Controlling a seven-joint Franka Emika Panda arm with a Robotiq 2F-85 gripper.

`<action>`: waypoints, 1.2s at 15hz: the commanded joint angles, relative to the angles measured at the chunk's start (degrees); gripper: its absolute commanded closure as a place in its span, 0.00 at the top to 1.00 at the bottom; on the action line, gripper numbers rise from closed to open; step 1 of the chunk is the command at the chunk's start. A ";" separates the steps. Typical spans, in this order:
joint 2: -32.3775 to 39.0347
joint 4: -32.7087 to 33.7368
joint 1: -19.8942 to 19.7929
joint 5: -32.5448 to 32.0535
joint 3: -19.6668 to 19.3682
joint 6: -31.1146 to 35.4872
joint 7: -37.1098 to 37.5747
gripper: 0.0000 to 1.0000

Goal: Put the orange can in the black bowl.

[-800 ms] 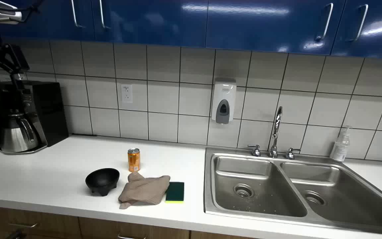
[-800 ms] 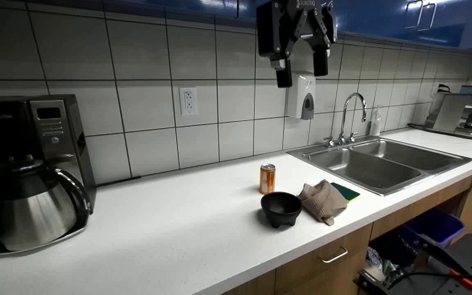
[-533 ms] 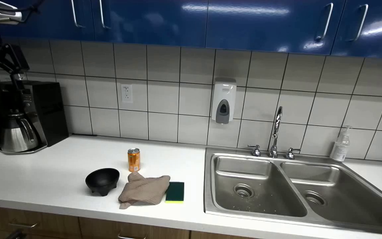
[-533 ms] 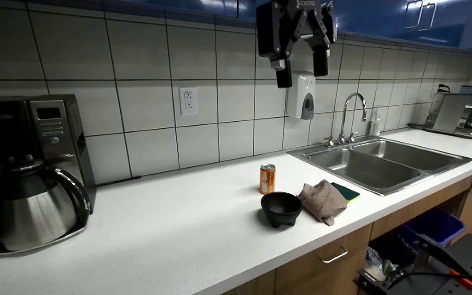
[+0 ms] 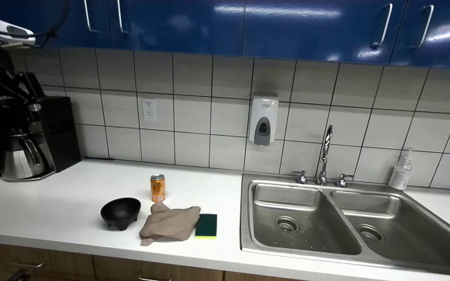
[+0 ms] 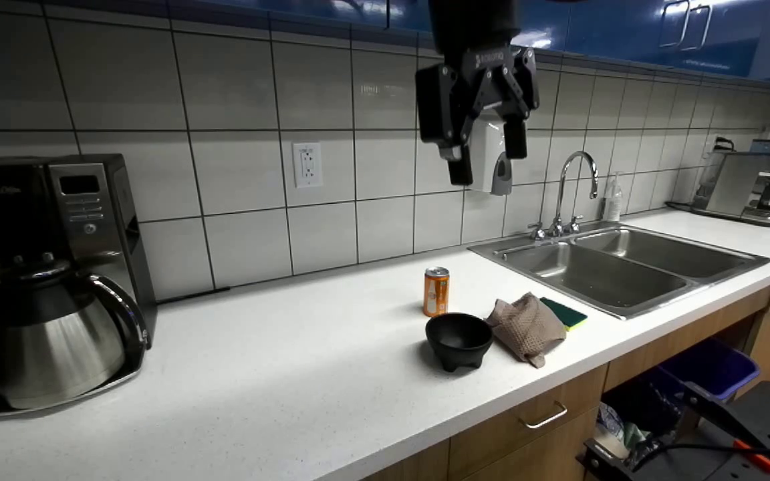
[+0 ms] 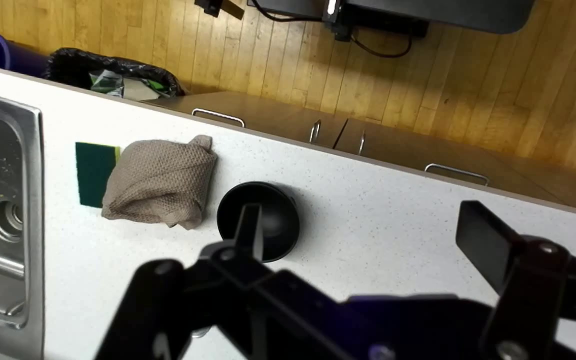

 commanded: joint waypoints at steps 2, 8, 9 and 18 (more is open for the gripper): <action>8.84 -1.91 -1.57 -5.70 0.41 8.57 5.92 1.00; 20.41 0.11 -3.31 -10.06 -2.05 14.97 11.53 1.00; 22.74 1.06 -3.75 -10.78 -2.88 15.79 12.18 1.00; 39.83 10.86 -2.66 -14.47 -10.59 22.37 15.32 1.00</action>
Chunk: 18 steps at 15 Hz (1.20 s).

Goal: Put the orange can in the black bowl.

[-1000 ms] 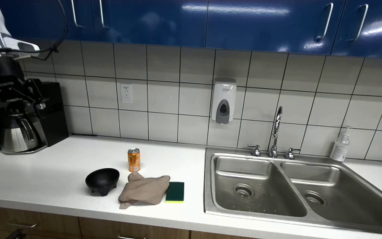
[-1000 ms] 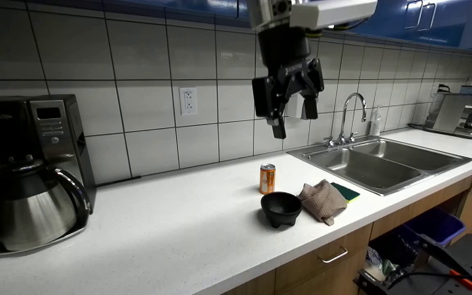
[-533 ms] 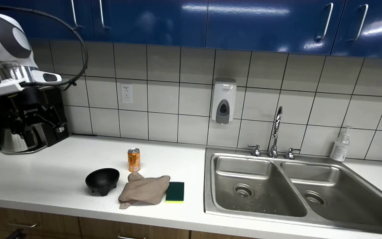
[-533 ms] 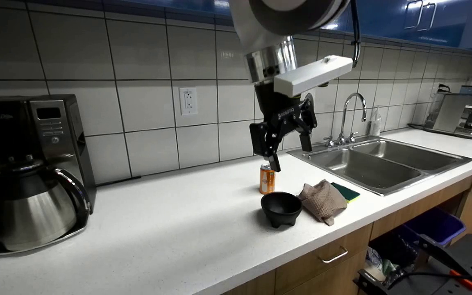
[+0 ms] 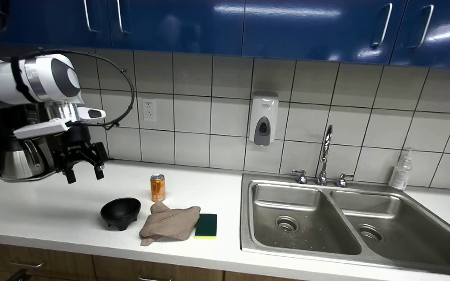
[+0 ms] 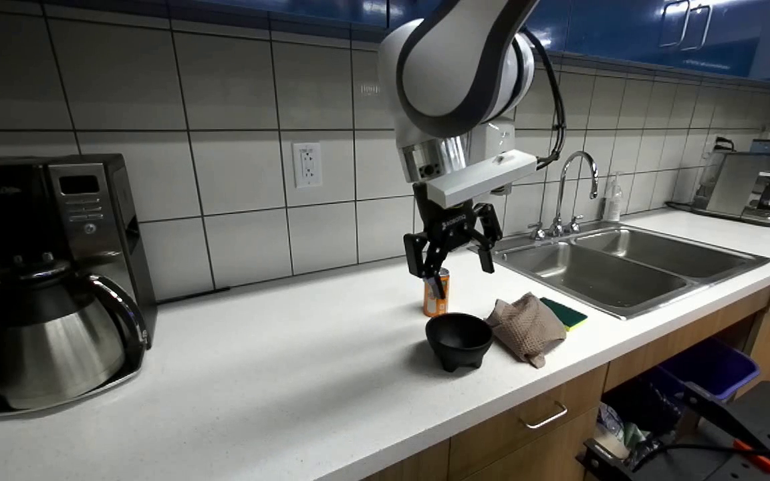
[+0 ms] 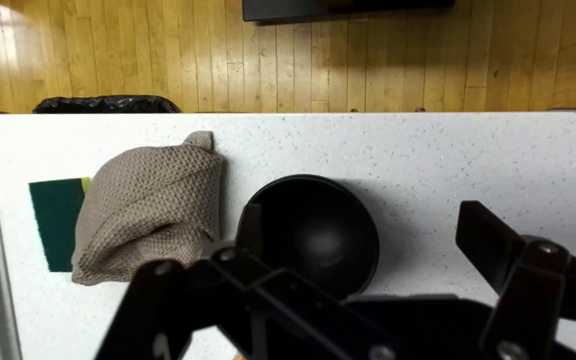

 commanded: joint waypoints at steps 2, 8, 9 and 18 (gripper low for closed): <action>9.73 8.09 1.77 -1.02 -3.13 2.52 1.70 1.00; 18.96 18.23 3.46 0.48 -7.55 3.25 1.63 1.00; 20.39 19.93 3.63 0.54 -8.37 3.27 1.79 1.00; 28.12 29.16 2.69 2.38 -14.75 2.79 2.60 1.00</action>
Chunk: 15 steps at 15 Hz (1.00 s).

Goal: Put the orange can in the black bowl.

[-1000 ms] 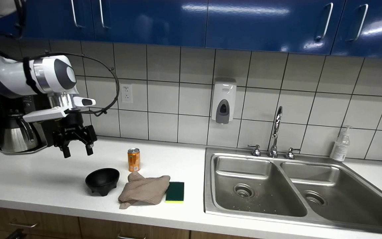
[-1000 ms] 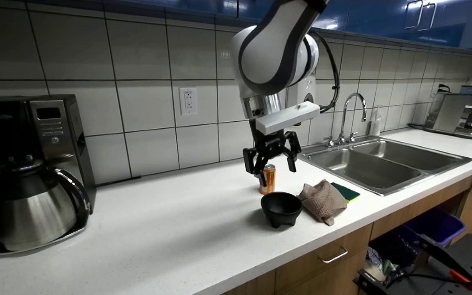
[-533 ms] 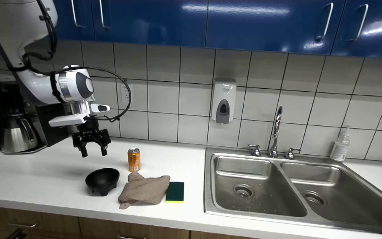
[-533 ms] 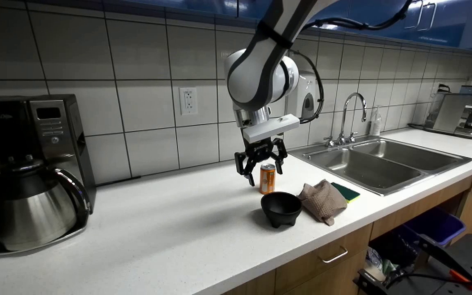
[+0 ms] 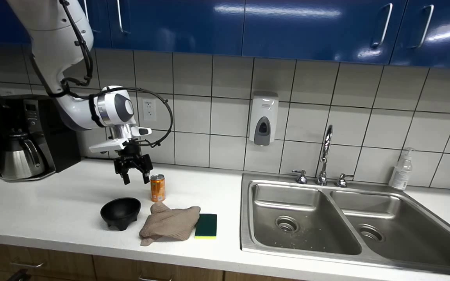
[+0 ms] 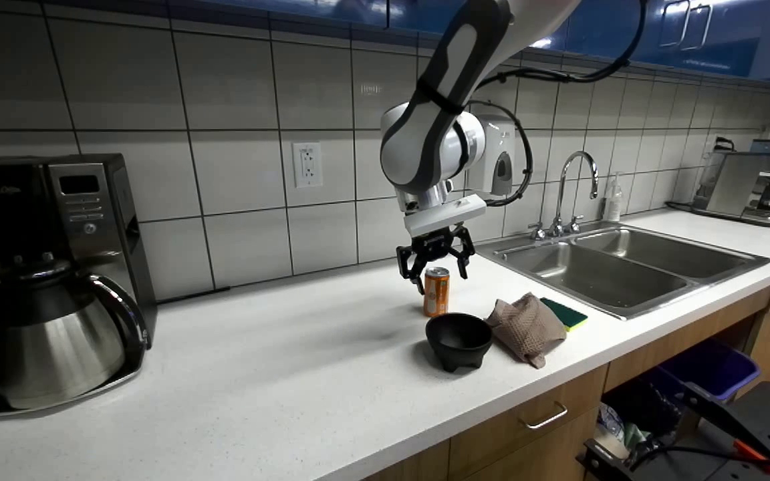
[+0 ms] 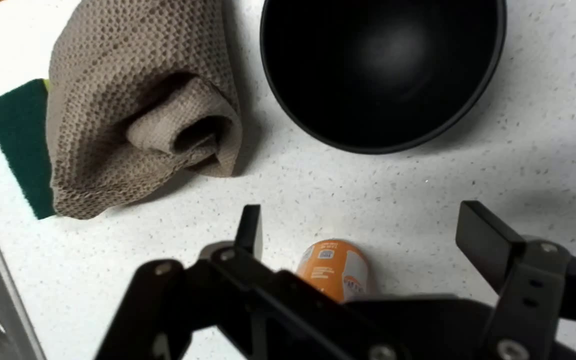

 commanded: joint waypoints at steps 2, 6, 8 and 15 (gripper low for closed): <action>3.06 4.31 -0.22 1.81 -2.62 -0.62 1.24 1.00; 4.92 6.51 -1.02 3.32 -3.93 -0.07 0.96 1.00; 5.49 7.34 -1.34 4.15 -4.28 0.62 0.83 1.00; 7.27 9.66 -2.07 6.88 -4.30 3.33 0.02 1.00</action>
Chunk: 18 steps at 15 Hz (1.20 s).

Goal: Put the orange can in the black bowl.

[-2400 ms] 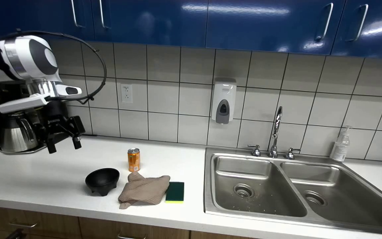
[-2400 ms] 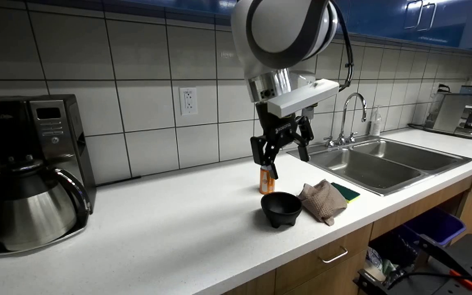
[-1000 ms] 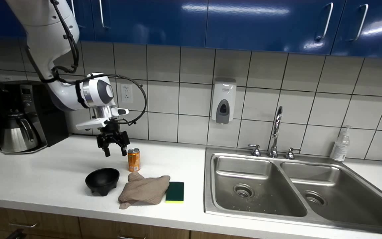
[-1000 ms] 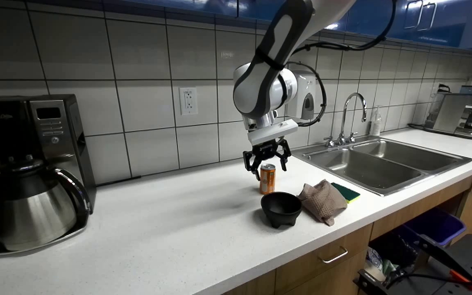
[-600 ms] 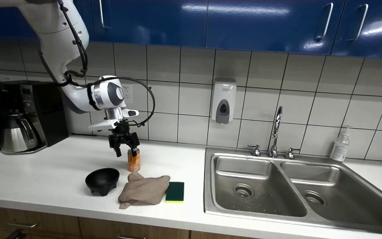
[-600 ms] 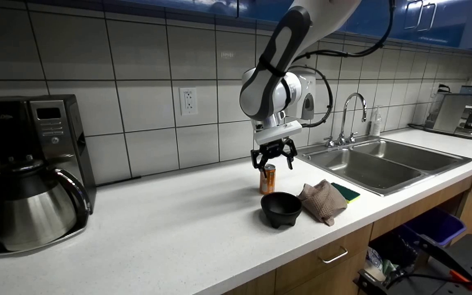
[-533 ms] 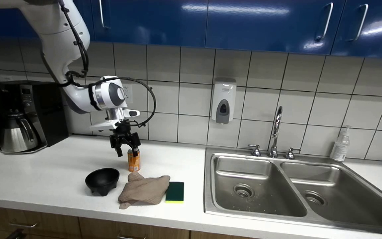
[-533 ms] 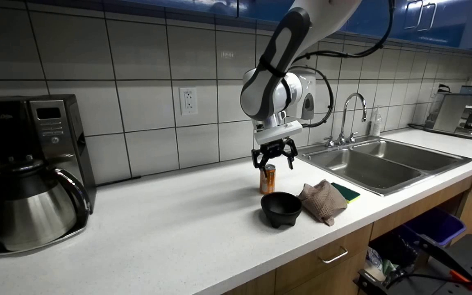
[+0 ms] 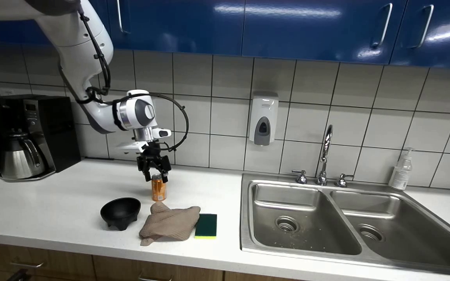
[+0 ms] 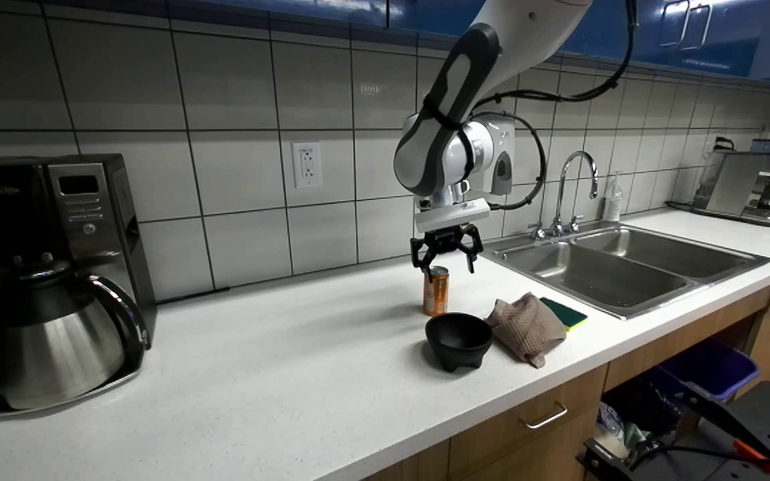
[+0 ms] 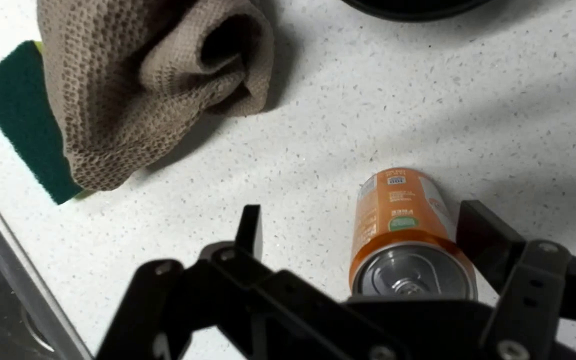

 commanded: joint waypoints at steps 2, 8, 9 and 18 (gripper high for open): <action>1.73 2.32 -0.50 2.12 0.46 2.06 -0.36 1.00; 3.75 3.38 0.24 2.73 0.42 4.80 -0.22 1.00; 4.23 3.83 0.27 2.87 0.49 5.14 -0.26 1.00; 6.10 6.12 1.03 3.58 0.26 7.21 -0.24 1.00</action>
